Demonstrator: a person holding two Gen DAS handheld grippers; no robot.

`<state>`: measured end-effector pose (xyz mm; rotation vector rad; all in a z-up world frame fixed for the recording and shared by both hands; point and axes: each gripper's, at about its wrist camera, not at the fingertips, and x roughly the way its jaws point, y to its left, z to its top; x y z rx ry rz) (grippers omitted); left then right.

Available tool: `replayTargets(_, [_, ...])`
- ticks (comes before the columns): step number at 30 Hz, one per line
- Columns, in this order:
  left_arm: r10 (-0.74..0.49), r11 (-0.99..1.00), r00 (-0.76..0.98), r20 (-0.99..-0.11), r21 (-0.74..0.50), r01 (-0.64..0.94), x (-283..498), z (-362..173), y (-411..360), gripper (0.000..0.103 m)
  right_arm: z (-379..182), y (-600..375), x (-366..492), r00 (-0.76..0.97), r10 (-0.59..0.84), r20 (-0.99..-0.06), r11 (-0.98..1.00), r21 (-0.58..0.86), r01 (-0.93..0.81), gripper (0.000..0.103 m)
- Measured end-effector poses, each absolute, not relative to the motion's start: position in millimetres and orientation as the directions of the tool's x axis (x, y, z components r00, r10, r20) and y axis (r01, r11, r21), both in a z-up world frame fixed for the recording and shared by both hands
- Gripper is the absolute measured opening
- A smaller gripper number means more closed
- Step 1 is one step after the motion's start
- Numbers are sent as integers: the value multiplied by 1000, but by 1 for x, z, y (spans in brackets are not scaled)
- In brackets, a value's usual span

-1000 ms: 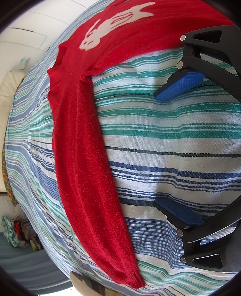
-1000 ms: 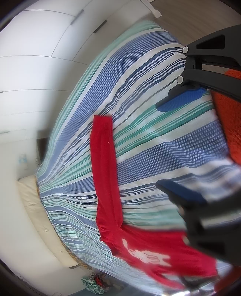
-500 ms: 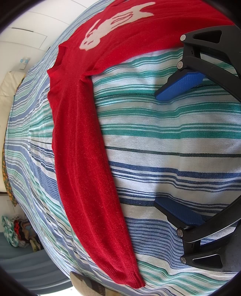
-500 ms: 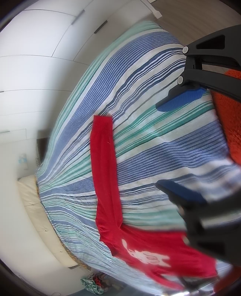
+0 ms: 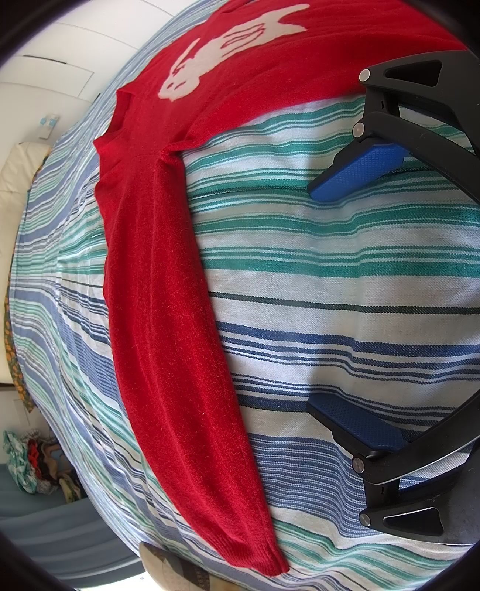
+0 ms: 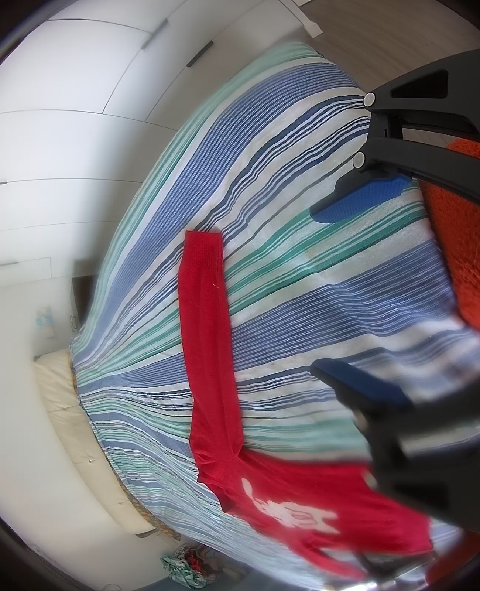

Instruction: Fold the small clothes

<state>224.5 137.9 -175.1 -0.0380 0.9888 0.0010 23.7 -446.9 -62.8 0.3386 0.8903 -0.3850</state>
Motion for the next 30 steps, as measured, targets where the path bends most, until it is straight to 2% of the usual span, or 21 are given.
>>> replayTargets(30, [-16, 999, 549, -836, -32, -18, 224, -175, 138, 103, -68, -449, 23, 563, -181, -806, 877, 126, 463, 75])
